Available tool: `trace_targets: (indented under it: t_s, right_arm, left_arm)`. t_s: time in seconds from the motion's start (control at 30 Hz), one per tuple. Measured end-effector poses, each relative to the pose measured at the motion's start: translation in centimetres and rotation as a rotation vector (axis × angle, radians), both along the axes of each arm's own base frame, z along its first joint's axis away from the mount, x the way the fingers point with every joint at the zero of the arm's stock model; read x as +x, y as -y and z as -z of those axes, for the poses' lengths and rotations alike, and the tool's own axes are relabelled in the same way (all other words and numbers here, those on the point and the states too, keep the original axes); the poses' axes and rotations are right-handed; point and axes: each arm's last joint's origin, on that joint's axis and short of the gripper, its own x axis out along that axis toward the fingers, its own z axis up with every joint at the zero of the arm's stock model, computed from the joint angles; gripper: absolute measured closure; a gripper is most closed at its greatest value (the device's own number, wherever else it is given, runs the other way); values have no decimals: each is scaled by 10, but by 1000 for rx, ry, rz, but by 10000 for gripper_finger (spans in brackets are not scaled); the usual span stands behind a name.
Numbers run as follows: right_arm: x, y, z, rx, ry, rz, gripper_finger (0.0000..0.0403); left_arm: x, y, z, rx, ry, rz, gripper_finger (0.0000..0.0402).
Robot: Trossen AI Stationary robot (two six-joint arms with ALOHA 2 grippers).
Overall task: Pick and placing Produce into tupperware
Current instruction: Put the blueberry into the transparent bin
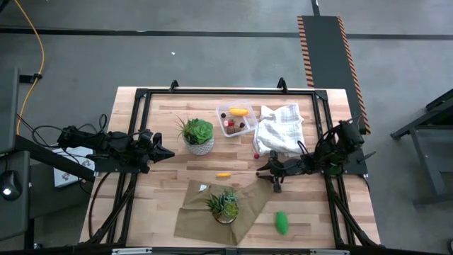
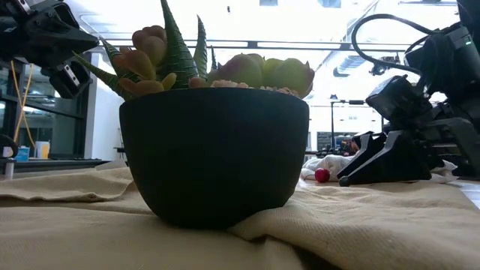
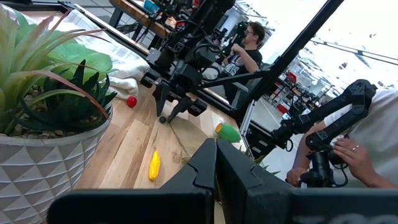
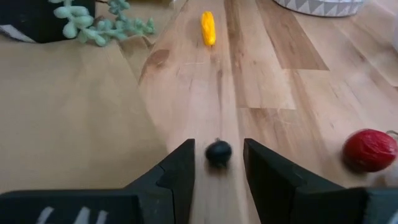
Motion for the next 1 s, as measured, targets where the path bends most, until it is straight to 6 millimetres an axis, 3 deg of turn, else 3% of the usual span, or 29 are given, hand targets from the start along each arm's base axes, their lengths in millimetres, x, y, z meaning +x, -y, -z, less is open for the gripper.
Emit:
trace_targets:
  t_s: [1.0]
  right_arm:
    - [6, 0, 1, 5, -21, -15, 274]
  left_arm:
    - [0, 0, 0, 0, 0, 0, 401]
